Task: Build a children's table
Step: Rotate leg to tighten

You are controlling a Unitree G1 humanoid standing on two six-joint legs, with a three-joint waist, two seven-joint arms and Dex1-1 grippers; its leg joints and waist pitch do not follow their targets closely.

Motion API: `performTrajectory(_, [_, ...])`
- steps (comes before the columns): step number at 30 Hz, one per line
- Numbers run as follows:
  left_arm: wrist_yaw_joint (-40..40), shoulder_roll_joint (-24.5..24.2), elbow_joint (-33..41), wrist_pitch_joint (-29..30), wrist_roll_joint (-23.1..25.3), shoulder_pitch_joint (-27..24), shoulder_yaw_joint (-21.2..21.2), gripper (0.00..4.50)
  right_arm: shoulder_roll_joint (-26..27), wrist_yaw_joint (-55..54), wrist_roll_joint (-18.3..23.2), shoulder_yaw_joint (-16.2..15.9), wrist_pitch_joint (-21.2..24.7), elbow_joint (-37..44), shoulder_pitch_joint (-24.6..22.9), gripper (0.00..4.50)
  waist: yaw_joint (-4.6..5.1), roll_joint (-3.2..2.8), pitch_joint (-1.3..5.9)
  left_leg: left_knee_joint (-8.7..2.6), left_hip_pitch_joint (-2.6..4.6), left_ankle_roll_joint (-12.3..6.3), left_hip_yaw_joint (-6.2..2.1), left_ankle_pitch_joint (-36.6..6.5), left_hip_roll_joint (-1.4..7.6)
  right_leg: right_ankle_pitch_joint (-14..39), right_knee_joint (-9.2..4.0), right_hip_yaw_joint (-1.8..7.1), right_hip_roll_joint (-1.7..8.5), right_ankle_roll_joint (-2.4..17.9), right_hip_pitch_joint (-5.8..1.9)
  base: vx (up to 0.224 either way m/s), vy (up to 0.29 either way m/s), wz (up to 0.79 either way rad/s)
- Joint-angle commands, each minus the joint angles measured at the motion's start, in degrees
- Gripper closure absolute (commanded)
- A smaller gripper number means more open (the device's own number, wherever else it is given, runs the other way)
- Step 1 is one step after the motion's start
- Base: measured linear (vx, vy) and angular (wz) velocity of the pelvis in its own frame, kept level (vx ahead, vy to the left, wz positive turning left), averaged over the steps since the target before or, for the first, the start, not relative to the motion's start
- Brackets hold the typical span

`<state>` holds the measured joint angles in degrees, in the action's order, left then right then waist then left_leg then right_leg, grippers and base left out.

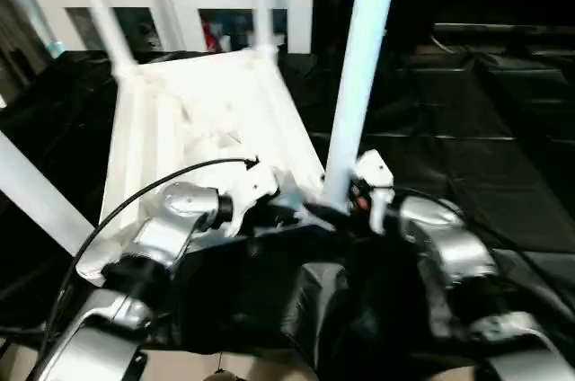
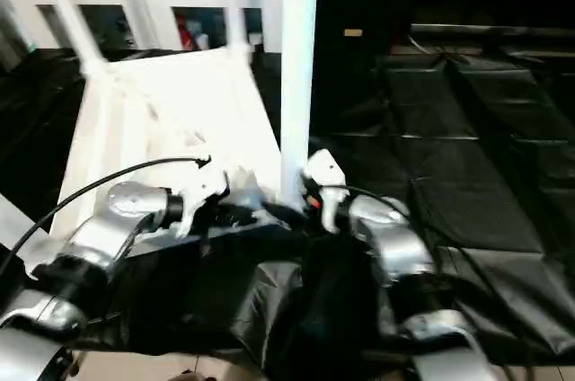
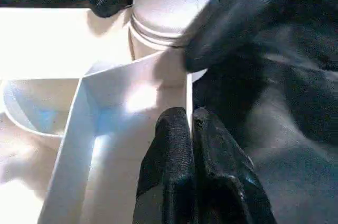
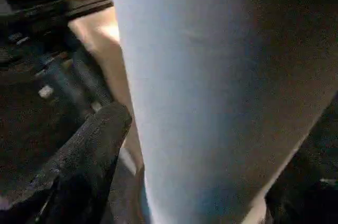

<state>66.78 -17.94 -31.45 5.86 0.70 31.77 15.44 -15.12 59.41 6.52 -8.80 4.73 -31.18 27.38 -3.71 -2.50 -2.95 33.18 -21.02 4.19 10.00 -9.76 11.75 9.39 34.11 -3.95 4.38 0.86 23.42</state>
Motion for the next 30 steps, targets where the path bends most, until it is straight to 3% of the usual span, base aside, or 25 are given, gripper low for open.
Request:
performTrajectory(1, [2.18, -0.52, 2.52, -0.38, -0.63, 0.08, 1.55, 4.50, -0.34, 4.64, 1.01, -2.95, 0.70, 2.31, -1.05, 0.79, -0.30, 0.64, 3.93, -3.35, 0.41, -4.29, 0.07, -12.20, 1.33, 13.23, -3.80, 2.23, 3.25, 12.75, -3.21, 0.000, 0.000, 0.00])
performTrajectory(8, [5.48, -3.12, 3.28, 0.44, -0.07, -0.67, 2.79, 4.50, -2.93, 10.58, 3.35, -3.34, 4.62, 6.44, -2.19, 1.15, -0.67, 0.65, 3.88, -3.42, 0.49, -3.72, 0.06, -12.60, 1.35, 14.85, -3.94, 2.28, 3.19, 12.16, -3.08, 0.000, 0.000, 0.00])
performTrajectory(10, [5.75, -3.48, 3.49, 0.67, -0.05, -0.77, 2.98, 4.50, -3.24, 11.40, 3.90, -3.73, 5.39, 7.23, -2.48, 1.52, -1.05, 0.71, 3.91, -3.42, 0.52, -3.53, 0.06, -12.46, 1.41, 14.58, -3.87, 2.33, 3.24, 12.10, -3.03, 0.000, 0.000, 0.00])
performTrajectory(17, [3.20, -2.48, 3.50, 1.72, -1.00, -0.64, 1.51, 4.50, -2.19, 9.21, 2.82, -3.97, 6.20, 6.80, -2.53, 1.95, -1.28, 0.75, 3.94, -3.40, 0.44, -2.86, 0.03, -12.01, 1.24, 14.91, -3.90, 2.29, 3.29, 11.71, -3.03, 0.000, 0.000, 0.00])
performTrajectory(20, [-2.00, -0.54, 1.92, 2.14, -0.91, 0.72, -0.26, 4.50, 0.26, 1.36, 0.31, -3.06, 5.38, 3.21, -1.30, 2.08, -0.91, 0.68, 3.65, -3.58, 0.57, -1.74, -0.10, -14.64, 1.09, 19.79, -4.41, 2.20, 3.37, 10.47, -2.90, 0.000, 0.000, 0.00])
performTrajectory(21, [-7.17, 1.34, -0.16, 2.42, -0.15, 2.45, -1.33, 4.50, 3.55, -9.54, -2.08, -1.26, 5.96, -2.12, 0.71, 2.13, -0.40, 0.63, 3.45, -3.75, 0.39, -0.88, -0.20, -15.28, 0.95, 21.48, -4.47, 2.15, 3.30, 10.10, -2.70, 0.000, 0.000, 0.00])
performTrajectory(24, [-12.92, 3.84, -2.47, 2.88, 0.64, 4.47, -2.40, 4.50, 7.44, -20.84, -3.17, 1.21, 6.66, -7.52, 2.79, 2.23, 1.25, 0.58, 3.15, -3.83, 0.81, 1.03, -0.70, -20.09, 0.52, 30.10, -5.46, 1.65, 3.49, 7.04, -2.61, 0.000, 0.000, 0.00])
performTrajectory(26, [-15.53, 5.15, -3.42, 3.24, 0.91, 5.38, -2.81, 4.50, 9.12, -24.43, -2.89, 2.24, 7.06, -9.13, 3.53, 2.30, 1.59, 0.63, 3.22, -3.93, 0.68, 0.62, -0.84, -20.22, 0.57, 30.11, -5.69, 1.64, 3.53, 6.51, -2.78, 0.000, 0.000, 0.00])
performTrajectory(29, [-20.79, 8.13, -4.96, 4.43, 1.12, 7.14, -3.59, 4.50, 12.63, -31.74, -2.33, 4.44, 7.26, -12.32, 5.32, 2.43, 2.20, 0.55, 3.28, -3.76, 0.82, 0.00, -0.58, -20.33, 0.48, 27.68, -5.68, 1.81, 3.22, 7.60, -2.29, 0.000, 0.000, 0.00])
performTrajectory(30, [-23.46, 10.11, -5.82, 4.34, 1.24, 8.09, -3.71, 4.50, 14.99, -34.97, -2.82, 4.70, 5.61, -13.79, 6.30, 2.45, 2.06, 0.58, 3.46, -3.70, 0.83, -0.28, -0.52, -19.68, 0.48, 26.26, -5.60, 1.88, 3.24, 7.92, -2.48, 0.000, 0.000, 0.00])
